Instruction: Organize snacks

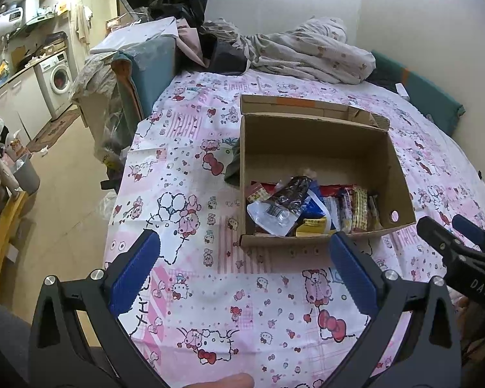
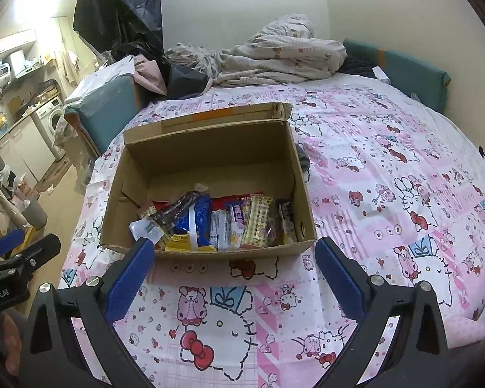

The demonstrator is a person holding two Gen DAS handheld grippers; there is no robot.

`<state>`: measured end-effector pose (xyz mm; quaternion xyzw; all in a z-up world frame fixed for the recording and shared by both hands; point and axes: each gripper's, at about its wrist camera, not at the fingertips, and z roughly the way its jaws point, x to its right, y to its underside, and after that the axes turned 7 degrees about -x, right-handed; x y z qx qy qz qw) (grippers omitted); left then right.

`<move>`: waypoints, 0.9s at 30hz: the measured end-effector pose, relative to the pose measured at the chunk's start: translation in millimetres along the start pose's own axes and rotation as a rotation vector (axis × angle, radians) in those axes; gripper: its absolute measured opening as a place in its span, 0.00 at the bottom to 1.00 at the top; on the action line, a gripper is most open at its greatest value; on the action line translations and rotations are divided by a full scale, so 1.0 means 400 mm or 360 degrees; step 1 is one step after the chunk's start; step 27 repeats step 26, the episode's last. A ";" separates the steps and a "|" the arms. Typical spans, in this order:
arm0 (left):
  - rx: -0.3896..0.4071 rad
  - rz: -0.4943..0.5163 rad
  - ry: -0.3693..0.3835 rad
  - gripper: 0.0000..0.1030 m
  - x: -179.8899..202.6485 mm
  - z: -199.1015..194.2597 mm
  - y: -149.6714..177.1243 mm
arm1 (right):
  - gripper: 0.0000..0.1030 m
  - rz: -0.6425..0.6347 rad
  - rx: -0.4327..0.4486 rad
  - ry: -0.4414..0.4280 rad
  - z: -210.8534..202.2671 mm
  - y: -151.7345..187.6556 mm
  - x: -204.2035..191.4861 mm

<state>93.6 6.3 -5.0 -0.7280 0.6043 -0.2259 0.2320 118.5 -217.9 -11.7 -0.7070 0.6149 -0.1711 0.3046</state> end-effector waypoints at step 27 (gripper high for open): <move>-0.0015 0.0017 0.0007 1.00 0.004 0.004 0.003 | 0.99 0.0004 0.0004 -0.0017 -0.016 0.002 -0.012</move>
